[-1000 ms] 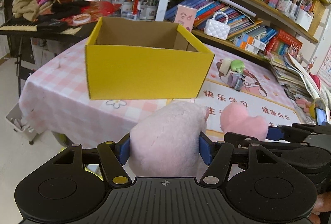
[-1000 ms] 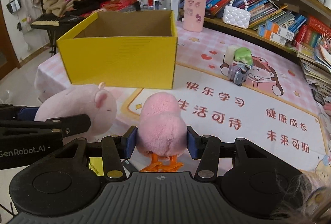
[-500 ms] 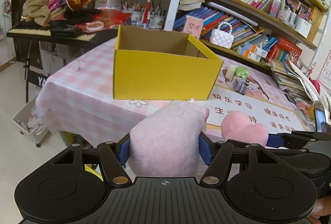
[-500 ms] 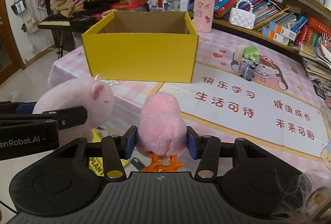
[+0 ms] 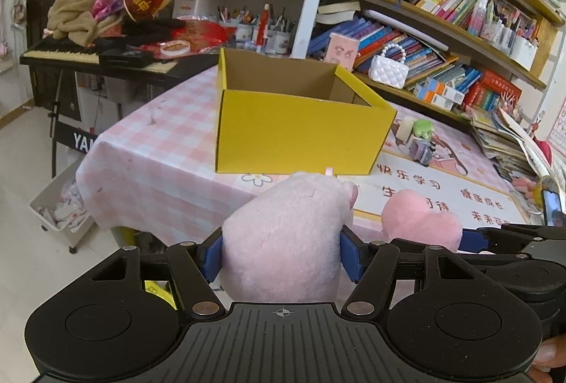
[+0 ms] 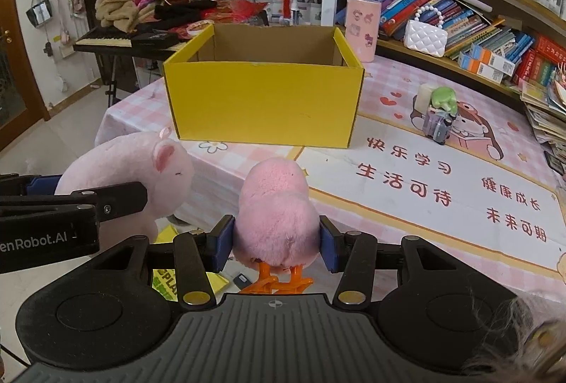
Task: Organize objects
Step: 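Carry the plush pig and chick plush with both tools over the yellow box, then open both tools releasing the plush pig and chick plush into the box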
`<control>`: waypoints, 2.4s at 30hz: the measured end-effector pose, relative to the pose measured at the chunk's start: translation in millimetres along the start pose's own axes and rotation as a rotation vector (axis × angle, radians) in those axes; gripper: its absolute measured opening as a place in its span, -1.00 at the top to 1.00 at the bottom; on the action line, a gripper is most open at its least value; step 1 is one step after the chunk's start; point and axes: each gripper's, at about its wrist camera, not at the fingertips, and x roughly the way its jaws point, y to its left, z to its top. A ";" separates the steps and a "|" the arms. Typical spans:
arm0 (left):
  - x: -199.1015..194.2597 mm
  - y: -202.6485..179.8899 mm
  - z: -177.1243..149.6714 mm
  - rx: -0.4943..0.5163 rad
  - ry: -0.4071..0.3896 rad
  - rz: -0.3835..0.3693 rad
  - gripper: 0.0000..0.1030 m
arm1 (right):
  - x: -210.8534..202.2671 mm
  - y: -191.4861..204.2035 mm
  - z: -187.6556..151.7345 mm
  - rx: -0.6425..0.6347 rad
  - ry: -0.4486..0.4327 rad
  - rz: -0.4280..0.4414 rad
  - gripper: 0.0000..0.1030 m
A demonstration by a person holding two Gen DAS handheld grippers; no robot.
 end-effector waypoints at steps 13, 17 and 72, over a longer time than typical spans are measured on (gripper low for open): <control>14.9 -1.7 30.6 -0.002 -0.061 -0.015 -0.25 | 16.7 -15.2 25.6 0.014 -0.015 -0.027 0.10; 21.6 -2.4 61.0 -0.005 -0.127 -0.010 -0.25 | 22.5 -20.4 55.5 0.014 -0.073 -0.010 0.10; 114.2 -14.2 150.1 0.045 -0.261 0.092 -0.64 | 126.4 -54.2 160.5 -0.154 -0.203 0.086 -0.09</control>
